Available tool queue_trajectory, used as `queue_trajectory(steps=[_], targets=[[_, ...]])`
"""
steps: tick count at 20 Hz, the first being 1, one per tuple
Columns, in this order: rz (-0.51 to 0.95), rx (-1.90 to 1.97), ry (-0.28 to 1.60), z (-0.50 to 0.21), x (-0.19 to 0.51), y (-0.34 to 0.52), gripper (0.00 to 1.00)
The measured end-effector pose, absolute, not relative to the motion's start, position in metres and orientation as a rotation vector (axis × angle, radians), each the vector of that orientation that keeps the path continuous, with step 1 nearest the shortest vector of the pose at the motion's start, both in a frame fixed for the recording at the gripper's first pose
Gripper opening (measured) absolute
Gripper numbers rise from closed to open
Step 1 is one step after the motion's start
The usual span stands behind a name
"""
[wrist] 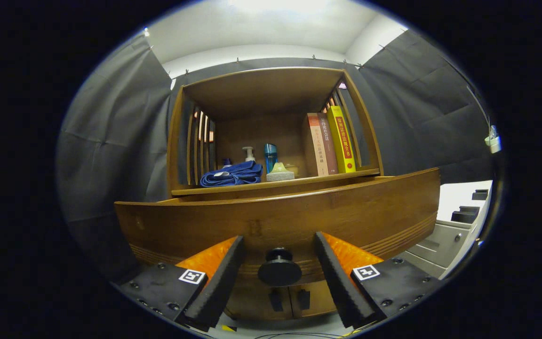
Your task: Pull open the drawer, take out the items inside it, and place them on the countertop above the cabinet.
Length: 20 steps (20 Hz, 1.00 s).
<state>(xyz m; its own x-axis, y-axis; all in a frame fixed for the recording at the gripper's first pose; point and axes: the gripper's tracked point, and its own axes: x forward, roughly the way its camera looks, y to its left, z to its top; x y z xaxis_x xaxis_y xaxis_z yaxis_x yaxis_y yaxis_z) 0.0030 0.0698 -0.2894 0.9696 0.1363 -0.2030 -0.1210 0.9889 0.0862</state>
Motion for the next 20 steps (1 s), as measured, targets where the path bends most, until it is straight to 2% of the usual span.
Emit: queue_trajectory(steps=[8,20], targets=[[0.115,0.17,0.267,-0.294,0.051,0.07,0.99],[0.121,0.097,0.293,-0.323,0.127,0.074,0.98]])
